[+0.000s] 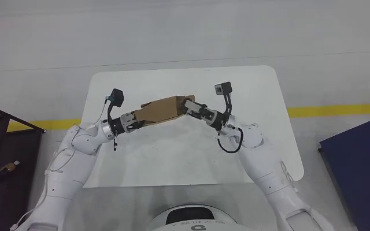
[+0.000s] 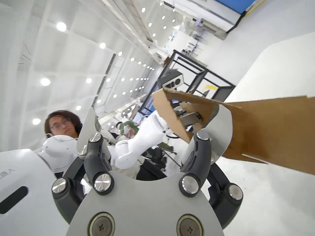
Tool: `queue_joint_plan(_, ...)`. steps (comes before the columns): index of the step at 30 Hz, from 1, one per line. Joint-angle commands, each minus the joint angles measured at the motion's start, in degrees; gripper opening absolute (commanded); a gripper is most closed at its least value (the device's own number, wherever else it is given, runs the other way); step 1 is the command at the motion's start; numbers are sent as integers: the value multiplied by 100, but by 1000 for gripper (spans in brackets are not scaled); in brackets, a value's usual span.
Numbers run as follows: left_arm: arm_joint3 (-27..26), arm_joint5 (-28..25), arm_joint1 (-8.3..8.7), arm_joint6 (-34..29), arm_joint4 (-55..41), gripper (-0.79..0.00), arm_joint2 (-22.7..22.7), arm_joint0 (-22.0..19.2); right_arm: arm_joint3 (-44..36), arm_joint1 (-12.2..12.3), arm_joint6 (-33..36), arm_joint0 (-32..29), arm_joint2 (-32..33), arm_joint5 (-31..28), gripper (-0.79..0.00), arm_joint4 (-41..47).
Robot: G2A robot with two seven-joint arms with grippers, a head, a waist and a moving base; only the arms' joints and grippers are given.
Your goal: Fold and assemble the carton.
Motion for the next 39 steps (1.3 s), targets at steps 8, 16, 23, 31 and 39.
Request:
queue_joint_plan(8, -45, 94, 20, -52, 41, -785, 113, -76, -88, 33, 82, 64, -133, 5, -108, -225)
queue_joint_plan(16, 85, 227, 37, -275, -390, -785, 261, -204, -87, 100, 953, 184, -247, 365, -237, 341)
queue_joint_plan(23, 172, 330, 71, -666, -679, -785, 363, -369, -21, 144, 1119, 261, -275, 548, -379, 333)
queue_joint_plan(31, 204, 469, 105, -1004, -754, -785, 483, -482, 96, 170, 926, 402, -386, 717, -416, -182)
queue_joint_plan(39, 213, 550, 129, -1025, -962, -785, 529, -490, 156, 208, 1212, 447, -421, 718, -785, 167)
